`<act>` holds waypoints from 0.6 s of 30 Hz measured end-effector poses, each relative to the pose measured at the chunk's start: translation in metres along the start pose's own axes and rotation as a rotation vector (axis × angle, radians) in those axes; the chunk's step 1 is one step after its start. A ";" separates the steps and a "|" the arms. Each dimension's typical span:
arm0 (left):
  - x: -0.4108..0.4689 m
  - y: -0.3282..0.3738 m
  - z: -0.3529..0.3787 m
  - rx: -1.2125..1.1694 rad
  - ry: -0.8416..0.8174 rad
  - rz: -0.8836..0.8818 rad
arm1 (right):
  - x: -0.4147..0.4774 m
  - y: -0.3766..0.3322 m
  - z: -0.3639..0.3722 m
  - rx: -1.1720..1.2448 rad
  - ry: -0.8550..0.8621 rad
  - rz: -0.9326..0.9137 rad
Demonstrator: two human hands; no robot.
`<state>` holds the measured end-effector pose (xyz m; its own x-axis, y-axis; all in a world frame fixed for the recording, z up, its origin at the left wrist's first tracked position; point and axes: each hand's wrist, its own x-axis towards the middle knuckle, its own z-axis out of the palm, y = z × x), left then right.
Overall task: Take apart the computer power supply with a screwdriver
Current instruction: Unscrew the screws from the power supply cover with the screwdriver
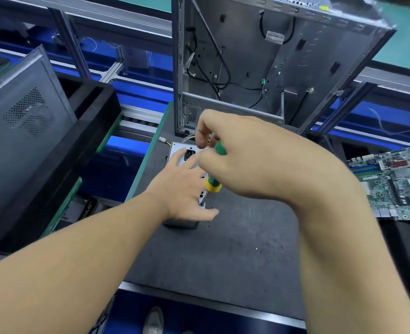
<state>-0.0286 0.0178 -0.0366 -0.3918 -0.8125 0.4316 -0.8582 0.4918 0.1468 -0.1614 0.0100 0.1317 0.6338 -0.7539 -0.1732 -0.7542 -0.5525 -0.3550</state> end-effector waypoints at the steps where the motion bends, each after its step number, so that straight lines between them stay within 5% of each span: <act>1: 0.002 0.001 -0.003 0.027 0.013 0.007 | 0.000 -0.004 0.001 0.008 0.015 0.018; 6: -0.004 -0.005 0.004 0.064 -0.084 -0.009 | 0.009 -0.006 0.006 -0.070 0.060 -0.030; 12: 0.000 0.000 0.003 -0.032 -0.004 -0.053 | 0.005 -0.006 0.005 -0.037 0.028 -0.033; 18: -0.005 -0.007 0.009 0.090 -0.194 -0.029 | 0.004 -0.008 0.006 -0.089 0.078 -0.022</act>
<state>-0.0242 0.0153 -0.0478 -0.4158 -0.8750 0.2480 -0.8926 0.4449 0.0730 -0.1514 0.0134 0.1282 0.6381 -0.7643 -0.0932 -0.7543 -0.5963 -0.2746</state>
